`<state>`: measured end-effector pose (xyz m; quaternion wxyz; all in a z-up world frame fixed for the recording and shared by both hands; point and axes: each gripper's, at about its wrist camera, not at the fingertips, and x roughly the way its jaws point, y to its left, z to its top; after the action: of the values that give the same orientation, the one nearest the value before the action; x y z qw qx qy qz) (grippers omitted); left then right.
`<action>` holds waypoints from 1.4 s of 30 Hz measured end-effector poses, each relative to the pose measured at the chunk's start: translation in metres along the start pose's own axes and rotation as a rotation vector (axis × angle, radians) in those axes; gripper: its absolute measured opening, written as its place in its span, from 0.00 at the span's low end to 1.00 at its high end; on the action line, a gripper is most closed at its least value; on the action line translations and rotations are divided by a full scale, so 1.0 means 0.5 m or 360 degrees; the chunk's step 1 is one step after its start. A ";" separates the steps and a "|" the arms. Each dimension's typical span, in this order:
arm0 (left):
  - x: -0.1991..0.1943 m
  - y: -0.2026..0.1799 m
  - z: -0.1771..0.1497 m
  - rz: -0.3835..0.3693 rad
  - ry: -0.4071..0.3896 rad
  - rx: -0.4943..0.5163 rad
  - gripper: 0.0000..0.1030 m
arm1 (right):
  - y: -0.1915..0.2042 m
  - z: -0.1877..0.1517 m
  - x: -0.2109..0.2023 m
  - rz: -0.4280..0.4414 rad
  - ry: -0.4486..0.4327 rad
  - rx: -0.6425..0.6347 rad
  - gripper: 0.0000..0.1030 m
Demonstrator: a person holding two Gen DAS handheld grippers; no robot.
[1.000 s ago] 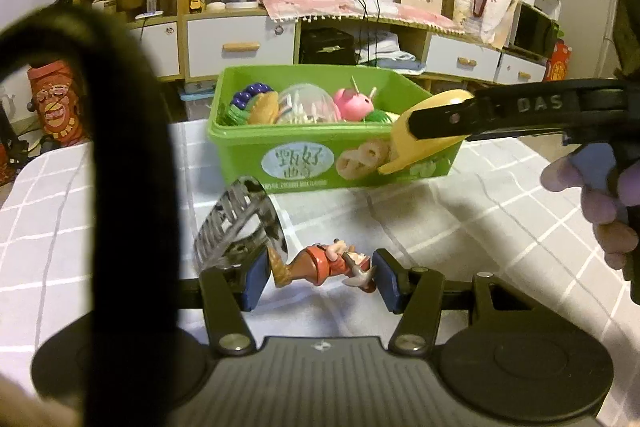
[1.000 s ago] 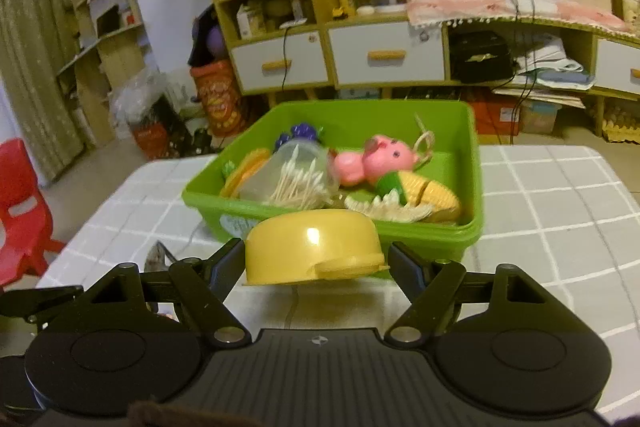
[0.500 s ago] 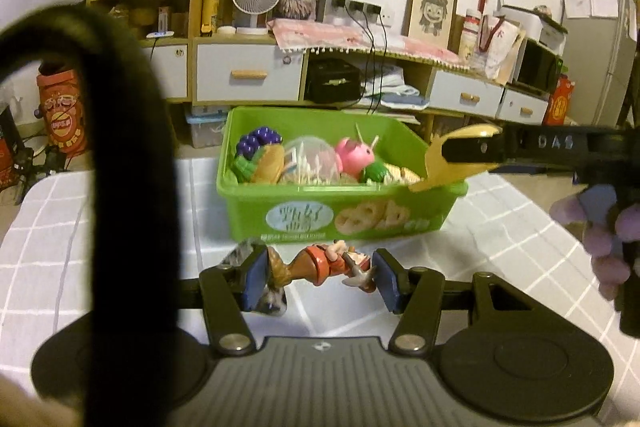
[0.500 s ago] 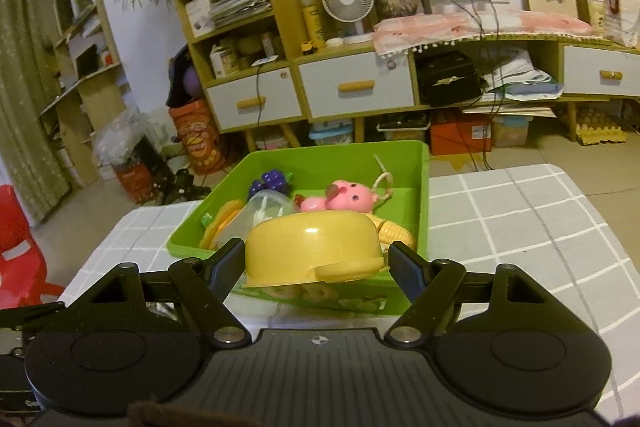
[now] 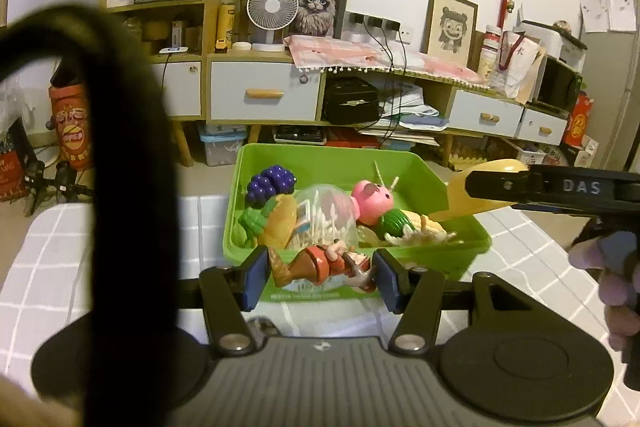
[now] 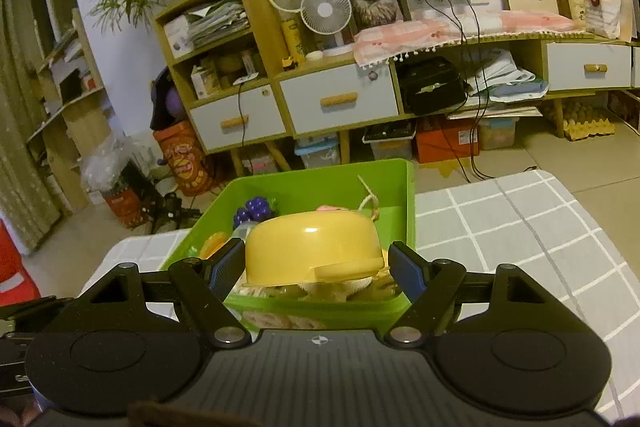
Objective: Organize rigid objects
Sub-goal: 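Carry figurine and yellow bowl over the green bin with both tools, then open left tool to drop figurine while right tool drops bowl into bin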
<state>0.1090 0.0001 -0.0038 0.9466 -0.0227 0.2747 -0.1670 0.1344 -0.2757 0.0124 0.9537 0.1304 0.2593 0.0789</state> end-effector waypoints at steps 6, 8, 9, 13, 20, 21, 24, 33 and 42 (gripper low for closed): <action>0.060 0.002 0.023 0.0033 0.0018 -0.0047 0.28 | -0.022 0.013 0.018 -0.0034 -0.0017 0.0062 0.77; 0.082 0.003 0.032 0.0034 0.0022 -0.0070 0.28 | -0.031 0.017 0.023 -0.0038 -0.0024 0.0090 0.77; 0.094 0.003 0.036 0.0035 0.0025 -0.0078 0.28 | -0.035 0.019 0.025 -0.0043 -0.0029 0.0104 0.77; 0.136 -0.001 0.049 0.0031 0.0031 -0.0100 0.28 | -0.055 0.028 0.037 -0.0061 -0.0038 0.0161 0.77; 0.187 -0.035 0.056 -0.0015 0.0051 -0.0033 0.28 | -0.074 0.029 0.051 -0.0078 -0.0037 0.0211 0.77; 0.191 -0.041 0.054 -0.0020 0.0052 -0.0011 0.28 | -0.074 0.028 0.053 -0.0075 -0.0031 0.0213 0.77; 0.199 -0.059 0.055 -0.0019 0.0034 0.0065 0.28 | -0.069 0.025 0.058 -0.0069 -0.0023 0.0197 0.77; 0.218 -0.061 0.080 -0.0033 -0.0022 0.0049 0.29 | -0.078 0.034 0.055 -0.0043 -0.0063 0.0287 0.78; 0.217 -0.084 0.066 0.0035 0.0017 0.0244 0.66 | -0.093 0.039 0.049 -0.0019 -0.0051 0.0366 0.93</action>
<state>0.1998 -0.0769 -0.0256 0.9459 0.0539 0.2665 -0.1772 0.1693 -0.3188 0.0033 0.9369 0.2386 0.2521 0.0408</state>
